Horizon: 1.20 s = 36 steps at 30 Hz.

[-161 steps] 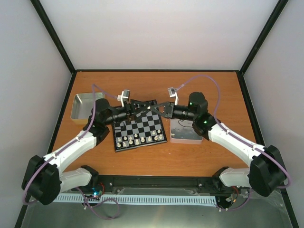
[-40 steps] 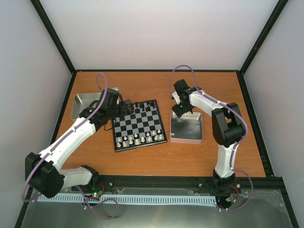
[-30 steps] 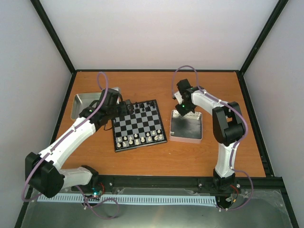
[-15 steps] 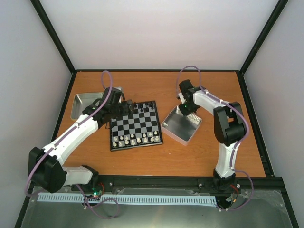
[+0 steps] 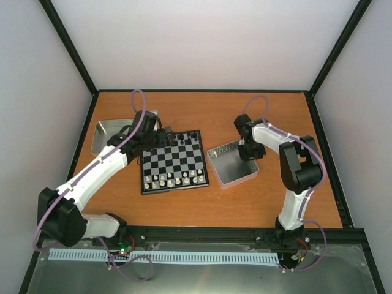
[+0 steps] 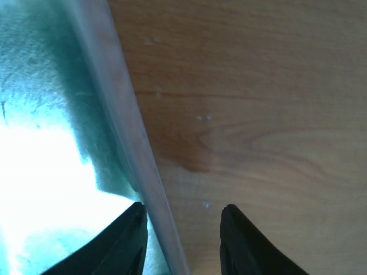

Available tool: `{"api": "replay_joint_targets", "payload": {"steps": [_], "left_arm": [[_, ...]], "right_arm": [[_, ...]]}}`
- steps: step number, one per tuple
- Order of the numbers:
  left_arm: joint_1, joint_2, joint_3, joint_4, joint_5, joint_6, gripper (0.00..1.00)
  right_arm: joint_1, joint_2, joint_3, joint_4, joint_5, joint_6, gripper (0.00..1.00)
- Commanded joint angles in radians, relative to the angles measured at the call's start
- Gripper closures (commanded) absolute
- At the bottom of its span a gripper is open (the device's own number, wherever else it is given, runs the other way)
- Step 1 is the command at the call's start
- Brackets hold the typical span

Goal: Set up the chess pieces on the board
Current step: Adjust the storage box at the center of the board, then pick up the chess piece from the storage box.

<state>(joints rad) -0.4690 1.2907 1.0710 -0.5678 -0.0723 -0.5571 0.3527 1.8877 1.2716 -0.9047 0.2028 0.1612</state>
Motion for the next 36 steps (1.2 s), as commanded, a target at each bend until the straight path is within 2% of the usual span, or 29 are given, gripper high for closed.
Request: {"api": "replay_joint_targets", "payload": {"steps": [1, 4, 6, 8, 11, 13, 16, 20, 26, 32, 36], "left_arm": [[0.006, 0.01, 0.044, 0.017, 0.012, 0.022, 0.13], [0.006, 0.008, 0.048, 0.014, 0.018, 0.019, 0.13], [0.007, 0.004, 0.046, 0.013, 0.019, 0.014, 0.12], [0.007, -0.004, 0.035, 0.012, 0.018, 0.002, 0.12], [0.021, -0.021, -0.001, 0.024, 0.051, -0.025, 0.13], [0.035, -0.04, -0.037, 0.039, 0.084, -0.046, 0.13], [0.051, -0.079, -0.084, 0.051, 0.117, -0.078, 0.13], [0.052, -0.121, -0.121, 0.05, 0.125, -0.099, 0.13], [0.052, -0.147, -0.14, 0.043, 0.116, -0.114, 0.12], [0.052, -0.146, -0.14, 0.045, 0.114, -0.114, 0.13], [0.052, -0.146, -0.135, 0.043, 0.112, -0.108, 0.12]], "right_arm": [[0.0, -0.081, 0.023, -0.049, 0.029, 0.124, 0.52], [0.026, -0.134, 0.072, -0.044, 0.046, 0.11, 0.4], [0.056, -0.173, 0.083, -0.022, 0.045, 0.084, 0.39], [0.094, -0.214, 0.047, 0.068, -0.005, 0.045, 0.4], [0.148, -0.256, -0.05, 0.251, -0.182, -0.009, 0.43], [0.165, -0.247, -0.088, 0.349, -0.295, -0.007, 0.46], [0.172, -0.177, -0.089, 0.429, -0.34, 0.045, 0.53], [0.177, -0.093, -0.078, 0.489, -0.348, 0.07, 0.64], [0.202, -0.051, -0.078, 0.506, -0.316, 0.014, 0.66], [0.217, -0.021, -0.098, 0.503, -0.262, 0.028, 0.71], [0.224, -0.011, -0.114, 0.485, -0.192, 0.036, 0.68]]}}
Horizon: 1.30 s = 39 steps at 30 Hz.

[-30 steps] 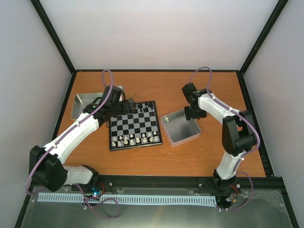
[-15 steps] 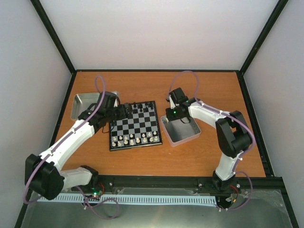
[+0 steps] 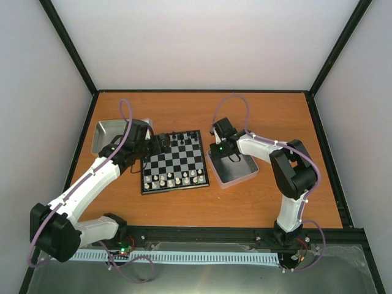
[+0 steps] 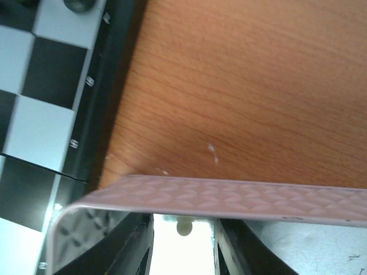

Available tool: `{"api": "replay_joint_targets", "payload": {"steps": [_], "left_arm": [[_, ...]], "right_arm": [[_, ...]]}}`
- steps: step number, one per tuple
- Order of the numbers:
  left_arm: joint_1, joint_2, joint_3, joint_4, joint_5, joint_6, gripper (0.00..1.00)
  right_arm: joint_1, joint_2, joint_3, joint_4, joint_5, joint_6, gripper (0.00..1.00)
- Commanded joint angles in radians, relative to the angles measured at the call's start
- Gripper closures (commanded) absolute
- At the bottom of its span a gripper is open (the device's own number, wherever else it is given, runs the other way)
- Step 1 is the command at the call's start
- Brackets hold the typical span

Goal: Set up the chess pieces on the board
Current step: Pick up the chess piece from the storage box, then place the chess piece on the chessboard.

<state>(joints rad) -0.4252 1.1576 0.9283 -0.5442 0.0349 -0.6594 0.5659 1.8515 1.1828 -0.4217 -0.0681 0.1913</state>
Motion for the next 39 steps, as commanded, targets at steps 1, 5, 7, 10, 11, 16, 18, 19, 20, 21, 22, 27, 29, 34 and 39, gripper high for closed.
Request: {"api": "replay_joint_targets", "payload": {"steps": [1, 5, 7, 10, 11, 16, 18, 19, 20, 21, 22, 27, 29, 34, 39], "left_arm": [[0.008, -0.013, 0.009, 0.018, 0.005, -0.005, 0.12], [0.008, -0.012, 0.005, 0.018, 0.006, -0.004, 0.12], [0.008, -0.012, 0.005, 0.019, 0.007, -0.003, 0.12], [0.008, -0.012, 0.005, 0.02, 0.005, -0.002, 0.12], [0.008, -0.012, 0.005, 0.018, 0.004, -0.001, 0.12], [0.008, -0.011, 0.006, 0.019, 0.006, -0.002, 0.12], [0.008, -0.013, 0.005, 0.02, 0.007, -0.002, 0.12], [0.008, -0.013, 0.005, 0.019, 0.01, -0.002, 0.12], [0.008, -0.015, 0.005, 0.022, 0.014, -0.002, 0.12], [0.008, -0.015, 0.003, 0.024, 0.02, -0.001, 0.13], [0.008, -0.016, 0.002, 0.028, 0.03, 0.0, 0.13], [0.008, -0.019, 0.0, 0.05, 0.139, 0.015, 0.12], [0.008, -0.033, -0.001, 0.06, 0.184, 0.015, 0.13], [0.008, -0.098, -0.055, 0.123, 0.326, 0.006, 0.12], [0.008, -0.157, -0.172, 0.285, 0.563, -0.124, 0.12]], "right_arm": [[0.011, 0.024, -0.031, 0.004, 0.083, 0.003, 0.67], [0.014, 0.035, -0.037, 0.018, 0.053, -0.015, 0.65], [0.018, 0.047, -0.033, 0.026, 0.046, -0.021, 0.66], [0.026, 0.064, -0.025, 0.032, 0.046, -0.025, 0.66], [0.029, 0.069, -0.026, 0.035, 0.047, -0.026, 0.67], [0.032, 0.089, -0.03, 0.036, 0.073, -0.02, 0.83], [0.032, 0.085, -0.034, 0.025, 0.086, -0.014, 0.91], [0.032, 0.079, -0.038, 0.017, 0.085, -0.013, 0.93], [0.031, 0.067, -0.045, 0.013, 0.084, -0.013, 0.95], [0.032, 0.052, -0.055, 0.013, 0.08, -0.015, 0.97], [0.032, 0.033, -0.062, 0.012, 0.071, -0.021, 0.97], [0.029, -0.099, -0.087, -0.02, 0.017, -0.049, 0.97], [0.025, -0.175, -0.098, -0.025, -0.035, -0.061, 0.97], [0.026, -0.336, -0.13, -0.014, -0.168, -0.083, 0.97], [0.051, -0.459, -0.139, 0.043, -0.472, -0.107, 0.96]]}}
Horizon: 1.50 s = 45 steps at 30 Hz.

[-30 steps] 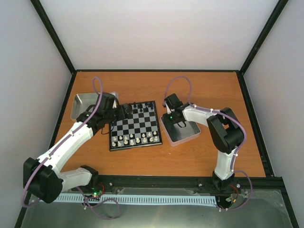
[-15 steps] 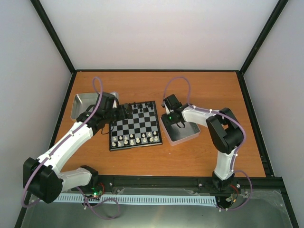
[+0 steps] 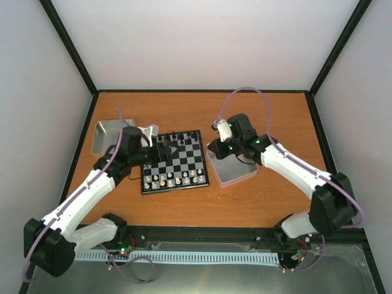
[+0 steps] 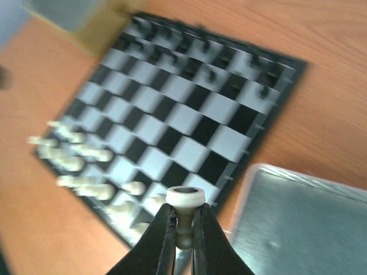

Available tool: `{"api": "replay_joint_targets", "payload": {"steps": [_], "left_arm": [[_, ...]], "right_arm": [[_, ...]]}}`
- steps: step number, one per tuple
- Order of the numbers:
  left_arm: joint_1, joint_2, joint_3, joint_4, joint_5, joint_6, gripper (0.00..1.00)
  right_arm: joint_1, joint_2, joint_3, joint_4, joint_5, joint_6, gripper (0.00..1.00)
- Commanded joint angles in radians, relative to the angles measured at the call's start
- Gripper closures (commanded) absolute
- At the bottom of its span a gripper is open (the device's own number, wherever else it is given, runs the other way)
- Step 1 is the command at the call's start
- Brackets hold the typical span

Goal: Set up the chess pieces on the board
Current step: Place the chess piece on the chessboard.

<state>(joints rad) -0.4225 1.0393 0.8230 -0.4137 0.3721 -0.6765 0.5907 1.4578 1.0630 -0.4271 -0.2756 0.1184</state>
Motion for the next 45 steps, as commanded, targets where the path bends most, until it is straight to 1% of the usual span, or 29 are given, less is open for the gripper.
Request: {"api": "replay_joint_targets", "payload": {"steps": [1, 3, 6, 8, 11, 12, 14, 16, 19, 23, 28, 31, 35, 40, 43, 45], "left_arm": [[0.005, -0.049, -0.095, 0.231, 0.275, -0.171, 0.11], [0.005, -0.057, -0.141, 0.324, 0.354, -0.301, 0.1], [0.005, -0.061, -0.2, 0.461, 0.414, -0.447, 0.1], [0.005, -0.077, -0.223, 0.528, 0.411, -0.493, 0.1], [0.005, -0.067, -0.212, 0.542, 0.422, -0.503, 0.09], [0.005, -0.054, -0.208, 0.544, 0.435, -0.503, 0.12], [0.006, -0.032, -0.207, 0.528, 0.47, -0.496, 0.22], [0.005, -0.026, -0.193, 0.478, 0.473, -0.455, 0.28], [0.005, -0.027, -0.18, 0.442, 0.489, -0.427, 0.33], [0.005, -0.021, -0.186, 0.409, 0.481, -0.412, 0.36], [0.005, 0.001, -0.186, 0.433, 0.492, -0.419, 0.53], [0.005, 0.018, -0.182, 0.436, 0.49, -0.416, 0.69], [0.005, 0.026, -0.191, 0.474, 0.482, -0.431, 0.83], [0.005, 0.034, -0.194, 0.516, 0.491, -0.442, 0.86], [0.005, 0.042, -0.204, 0.541, 0.502, -0.45, 0.94], [0.005, 0.045, -0.208, 0.552, 0.507, -0.455, 0.96]], "right_arm": [[0.036, -0.084, -0.027, 0.072, -0.34, -0.041, 0.95], [0.053, -0.104, -0.036, 0.112, -0.444, -0.058, 0.94], [0.086, -0.114, -0.047, 0.157, -0.488, -0.097, 0.94], [0.107, -0.105, -0.051, 0.167, -0.49, -0.128, 0.94], [0.131, -0.072, -0.033, 0.166, -0.505, -0.17, 0.94], [0.138, -0.057, -0.021, 0.162, -0.513, -0.185, 0.94], [0.148, -0.034, 0.0, 0.167, -0.516, -0.195, 0.94], [0.151, -0.01, 0.011, 0.179, -0.517, -0.201, 0.94], [0.151, 0.035, 0.042, 0.152, -0.515, -0.216, 0.94], [0.152, 0.06, 0.068, 0.133, -0.507, -0.242, 0.94], [0.152, 0.078, 0.092, 0.135, -0.511, -0.238, 0.94], [0.152, 0.084, 0.091, 0.136, -0.511, -0.242, 0.93], [0.153, 0.081, 0.091, 0.129, -0.512, -0.249, 0.93], [0.155, 0.08, 0.096, 0.133, -0.513, -0.249, 0.91], [0.157, 0.08, 0.1, 0.13, -0.511, -0.247, 0.87], [0.158, 0.075, 0.097, 0.13, -0.504, -0.245, 0.86]]}}
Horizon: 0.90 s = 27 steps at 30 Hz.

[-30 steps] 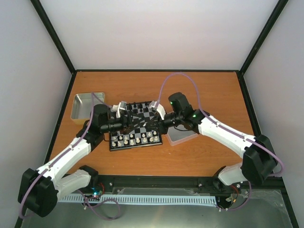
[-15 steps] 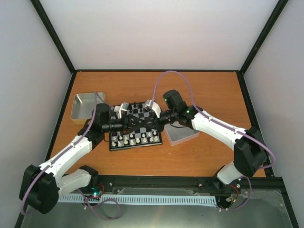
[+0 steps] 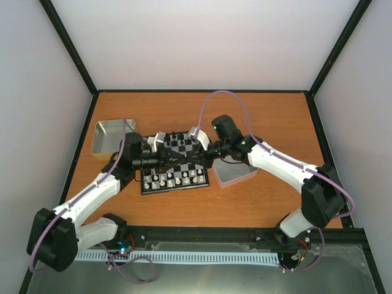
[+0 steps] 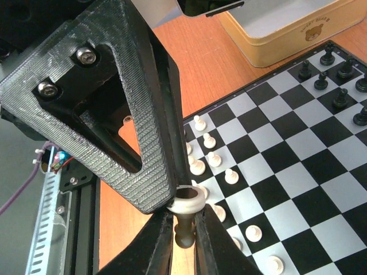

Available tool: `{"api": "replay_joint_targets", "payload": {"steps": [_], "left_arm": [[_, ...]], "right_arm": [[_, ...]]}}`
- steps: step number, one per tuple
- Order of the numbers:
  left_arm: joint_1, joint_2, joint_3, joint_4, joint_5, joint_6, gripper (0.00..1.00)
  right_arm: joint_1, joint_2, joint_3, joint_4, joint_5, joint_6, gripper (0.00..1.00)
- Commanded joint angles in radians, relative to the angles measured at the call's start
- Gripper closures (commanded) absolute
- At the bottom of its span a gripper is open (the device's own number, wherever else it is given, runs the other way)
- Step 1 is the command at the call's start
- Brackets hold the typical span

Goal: Set up the chess pieces on the board
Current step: Place the chess piece on the chessboard.

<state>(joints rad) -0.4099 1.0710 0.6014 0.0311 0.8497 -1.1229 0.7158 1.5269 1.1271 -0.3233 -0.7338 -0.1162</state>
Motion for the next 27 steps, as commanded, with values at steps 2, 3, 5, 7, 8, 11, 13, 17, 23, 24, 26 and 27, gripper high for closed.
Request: {"api": "replay_joint_targets", "payload": {"steps": [2, 3, 5, 7, 8, 11, 13, 17, 23, 24, 26, 27], "left_arm": [[-0.007, 0.016, 0.015, 0.105, 0.033, -0.009, 0.86], [-0.007, 0.015, 0.017, 0.101, 0.031, -0.01, 0.73], [-0.007, 0.015, 0.019, 0.103, 0.03, -0.017, 0.6], [-0.007, 0.015, 0.02, 0.111, 0.033, -0.026, 0.57], [-0.007, 0.015, 0.019, 0.115, 0.032, -0.031, 0.58], [-0.007, 0.011, 0.018, 0.118, 0.037, -0.037, 0.7], [-0.007, 0.005, 0.015, 0.113, 0.037, -0.037, 0.8], [-0.007, -0.004, 0.016, 0.092, 0.031, -0.03, 0.86], [-0.007, -0.028, 0.021, 0.058, 0.02, -0.015, 0.71], [-0.007, -0.032, 0.023, 0.045, 0.013, -0.01, 0.65], [-0.007, -0.045, 0.021, 0.027, 0.0, -0.003, 0.6], [-0.007, -0.049, 0.019, 0.024, -0.003, -0.004, 0.6]], "right_arm": [[0.035, 0.003, 0.035, 0.017, -0.055, -0.021, 0.91], [0.037, 0.002, 0.035, 0.014, -0.056, -0.024, 0.93], [0.041, 0.0, 0.034, 0.008, -0.059, -0.036, 0.96], [0.043, 0.002, 0.034, 0.001, -0.06, -0.045, 0.96], [0.046, 0.004, 0.037, -0.004, -0.06, -0.052, 0.96], [0.048, 0.005, 0.035, -0.003, -0.042, -0.051, 0.96], [0.048, 0.007, 0.036, -0.001, -0.034, -0.048, 0.96], [0.048, 0.009, 0.042, 0.0, -0.004, -0.039, 0.95], [0.048, 0.0, 0.036, 0.015, 0.041, -0.014, 0.95], [0.048, -0.001, 0.036, 0.019, 0.053, -0.008, 0.95], [0.048, -0.001, 0.035, 0.02, 0.077, -0.004, 0.96], [0.048, 0.001, 0.038, 0.017, 0.086, -0.002, 0.95]]}}
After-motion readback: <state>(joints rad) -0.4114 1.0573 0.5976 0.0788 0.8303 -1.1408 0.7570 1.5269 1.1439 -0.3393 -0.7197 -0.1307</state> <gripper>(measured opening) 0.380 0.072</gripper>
